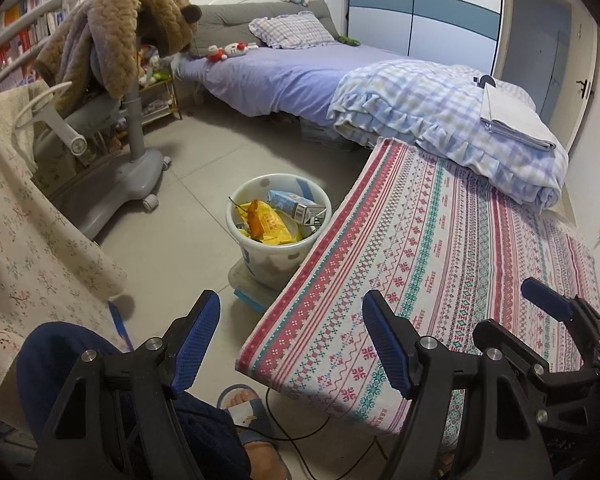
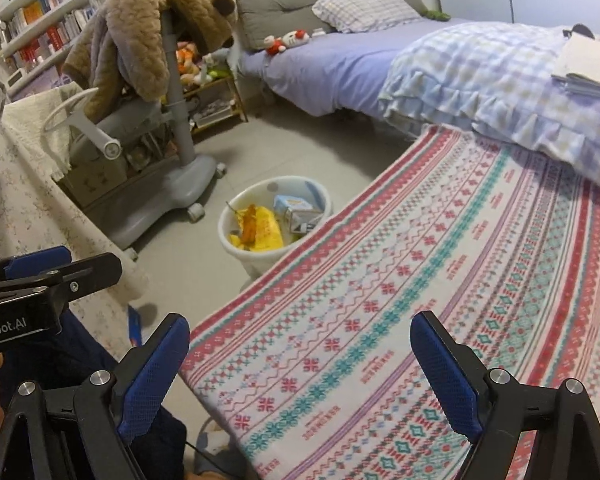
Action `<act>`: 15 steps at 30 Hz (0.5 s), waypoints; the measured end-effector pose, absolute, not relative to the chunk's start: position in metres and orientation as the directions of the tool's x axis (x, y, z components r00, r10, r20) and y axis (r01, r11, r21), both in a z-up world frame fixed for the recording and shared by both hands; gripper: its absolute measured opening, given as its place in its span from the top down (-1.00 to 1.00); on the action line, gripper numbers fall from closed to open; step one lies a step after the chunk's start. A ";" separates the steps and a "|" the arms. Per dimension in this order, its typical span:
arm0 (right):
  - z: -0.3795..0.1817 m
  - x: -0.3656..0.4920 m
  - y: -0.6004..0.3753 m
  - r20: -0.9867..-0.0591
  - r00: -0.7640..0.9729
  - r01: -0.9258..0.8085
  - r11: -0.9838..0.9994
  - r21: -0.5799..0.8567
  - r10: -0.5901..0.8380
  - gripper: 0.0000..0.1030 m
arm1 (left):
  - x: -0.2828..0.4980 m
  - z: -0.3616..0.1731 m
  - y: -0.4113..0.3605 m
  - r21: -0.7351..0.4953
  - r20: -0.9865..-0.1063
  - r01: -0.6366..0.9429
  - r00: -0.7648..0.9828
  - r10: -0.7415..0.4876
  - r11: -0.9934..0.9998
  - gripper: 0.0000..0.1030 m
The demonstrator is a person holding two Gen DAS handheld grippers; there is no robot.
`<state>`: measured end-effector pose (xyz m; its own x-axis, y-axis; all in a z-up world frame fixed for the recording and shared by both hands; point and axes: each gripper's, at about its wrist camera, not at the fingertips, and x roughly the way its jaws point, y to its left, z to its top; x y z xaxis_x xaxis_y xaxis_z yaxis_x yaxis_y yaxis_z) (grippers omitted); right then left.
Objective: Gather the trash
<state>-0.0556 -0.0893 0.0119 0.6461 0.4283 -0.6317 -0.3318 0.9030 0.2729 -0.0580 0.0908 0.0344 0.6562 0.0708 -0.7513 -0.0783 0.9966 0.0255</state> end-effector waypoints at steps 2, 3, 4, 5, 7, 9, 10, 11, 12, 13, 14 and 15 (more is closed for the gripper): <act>0.014 -0.058 -0.089 -0.624 0.655 -0.338 0.904 0.263 0.427 -0.83 | -0.057 0.035 0.087 0.035 -0.752 -0.077 0.655 0.077 0.996 -0.48; 0.015 -0.059 -0.089 -0.619 0.660 -0.341 0.904 0.258 0.425 -0.83 | -0.057 0.035 0.086 0.034 -0.753 -0.077 0.654 0.077 0.996 -0.48; 0.016 -0.060 -0.089 -0.614 0.663 -0.345 0.903 0.255 0.427 -0.84 | -0.057 0.035 0.084 0.033 -0.754 -0.078 0.652 0.076 0.996 -0.48; 0.018 -0.061 -0.090 -0.609 0.666 -0.351 0.901 0.255 0.431 -0.85 | -0.057 0.035 0.083 0.031 -0.756 -0.078 0.651 0.074 0.996 -0.48; 0.019 -0.061 -0.090 -0.604 0.669 -0.354 0.900 0.254 0.434 -0.86 | -0.056 0.035 0.080 0.033 -0.757 -0.078 0.649 0.075 0.996 -0.48; 0.019 -0.060 -0.091 -0.603 0.671 -0.354 0.901 0.250 0.431 -0.87 | -0.056 0.035 0.077 0.039 -0.757 -0.075 0.649 0.078 0.996 -0.48; 0.018 -0.060 -0.092 -0.604 0.673 -0.351 0.903 0.247 0.426 -0.87 | -0.056 0.035 0.075 0.041 -0.757 -0.075 0.648 0.080 0.996 -0.48; 0.018 -0.059 -0.093 -0.604 0.674 -0.348 0.904 0.249 0.425 -0.87 | -0.055 0.035 0.075 0.042 -0.758 -0.074 0.648 0.080 0.996 -0.48; 0.018 -0.059 -0.095 -0.604 0.674 -0.345 0.904 0.253 0.426 -0.87 | -0.055 0.034 0.074 0.041 -0.759 -0.073 0.647 0.079 0.996 -0.48; 0.018 -0.058 -0.096 -0.604 0.674 -0.343 0.904 0.256 0.426 -0.87 | -0.055 0.034 0.073 0.041 -0.760 -0.074 0.646 0.079 0.996 -0.48; 0.018 -0.058 -0.097 -0.604 0.674 -0.340 0.904 0.259 0.426 -0.87 | -0.055 0.034 0.073 0.041 -0.760 -0.075 0.645 0.080 0.996 -0.48; 0.017 -0.058 -0.098 -0.604 0.674 -0.339 0.905 0.259 0.425 -0.87 | -0.055 0.034 0.073 0.041 -0.761 -0.075 0.644 0.080 0.996 -0.48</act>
<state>-0.0579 -0.0975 0.0173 0.6738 0.4253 -0.6042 -0.3386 0.9045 0.2592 -0.0548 0.0726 0.0335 0.6439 0.0795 -0.7610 -0.0751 0.9963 0.0406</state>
